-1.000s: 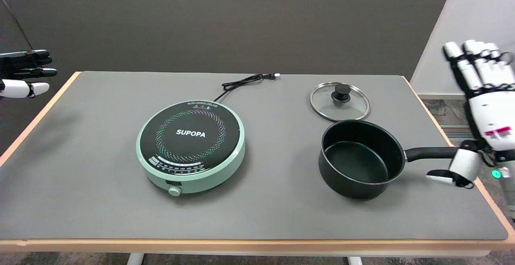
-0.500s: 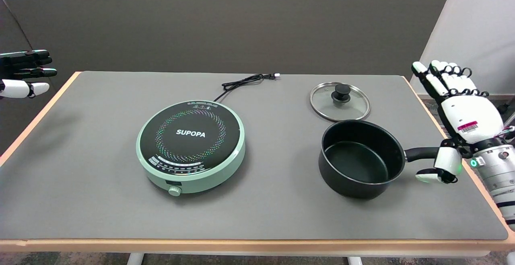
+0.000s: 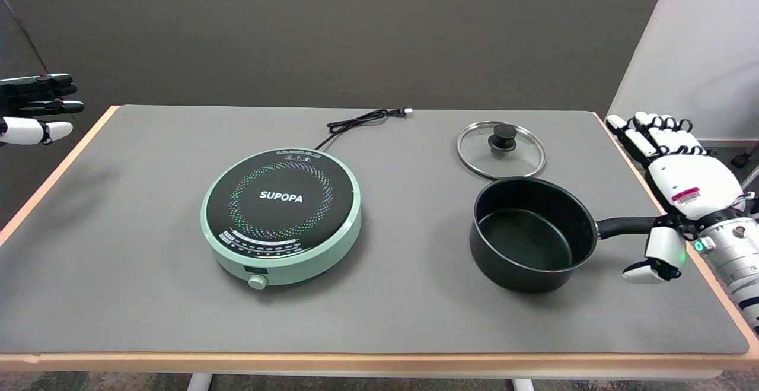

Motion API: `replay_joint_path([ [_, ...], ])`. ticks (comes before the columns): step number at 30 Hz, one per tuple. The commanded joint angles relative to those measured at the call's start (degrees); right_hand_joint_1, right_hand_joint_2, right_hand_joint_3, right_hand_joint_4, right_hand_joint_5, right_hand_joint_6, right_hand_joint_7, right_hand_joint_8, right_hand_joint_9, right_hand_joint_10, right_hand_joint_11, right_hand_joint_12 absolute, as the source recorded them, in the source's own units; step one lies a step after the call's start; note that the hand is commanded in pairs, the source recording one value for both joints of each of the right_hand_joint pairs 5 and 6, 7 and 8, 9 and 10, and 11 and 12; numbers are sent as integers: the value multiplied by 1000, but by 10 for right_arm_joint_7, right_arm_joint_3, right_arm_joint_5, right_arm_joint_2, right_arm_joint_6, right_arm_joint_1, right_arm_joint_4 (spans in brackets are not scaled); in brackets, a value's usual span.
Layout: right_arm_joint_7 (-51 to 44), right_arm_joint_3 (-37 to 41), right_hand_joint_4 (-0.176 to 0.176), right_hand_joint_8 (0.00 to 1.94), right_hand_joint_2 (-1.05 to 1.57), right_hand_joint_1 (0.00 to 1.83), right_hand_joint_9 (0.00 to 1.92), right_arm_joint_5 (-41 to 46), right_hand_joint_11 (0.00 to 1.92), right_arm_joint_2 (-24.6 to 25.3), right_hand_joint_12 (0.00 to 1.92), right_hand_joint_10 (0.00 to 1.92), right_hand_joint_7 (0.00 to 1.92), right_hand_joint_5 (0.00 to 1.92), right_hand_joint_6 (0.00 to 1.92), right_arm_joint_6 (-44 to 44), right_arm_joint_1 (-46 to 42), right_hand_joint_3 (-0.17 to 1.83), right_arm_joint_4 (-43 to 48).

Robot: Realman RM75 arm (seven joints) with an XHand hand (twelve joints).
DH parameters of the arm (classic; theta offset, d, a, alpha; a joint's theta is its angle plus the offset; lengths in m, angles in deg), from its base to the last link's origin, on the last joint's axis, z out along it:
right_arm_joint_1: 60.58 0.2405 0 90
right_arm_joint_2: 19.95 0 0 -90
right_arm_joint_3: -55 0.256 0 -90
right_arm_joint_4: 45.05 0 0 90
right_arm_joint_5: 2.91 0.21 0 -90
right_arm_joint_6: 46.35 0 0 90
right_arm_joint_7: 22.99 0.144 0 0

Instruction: Pick up the pot.

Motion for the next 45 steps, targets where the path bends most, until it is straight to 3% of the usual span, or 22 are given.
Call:
replay_joint_path([
  [1, 8, -51, 176, 1, -980, 1183, 1, -34, 1, -24, 1, 1, 1, 1, 1, -123, -11, 1196, 18],
  [16, -8, -97, 176, 5, -843, 1231, 5, -32, 5, -52, 5, 5, 5, 5, 5, -215, 20, 994, 2],
  [27, -33, -131, 174, 14, -750, 1230, 14, -29, 14, -52, 14, 14, 14, 14, 14, -290, 21, 714, 13],
  [38, -48, -162, 176, 26, -766, 1221, 26, -20, 26, -54, 26, 26, 26, 26, 26, -357, 24, 796, 32],
  [41, -65, -165, 176, 38, -833, 1224, 38, -9, 38, -54, 38, 38, 38, 38, 38, -366, 28, 1097, 35],
  [45, -81, -170, 176, 53, -879, 1212, 53, 6, 53, -58, 53, 53, 53, 53, 53, -377, 35, 1349, 43],
])
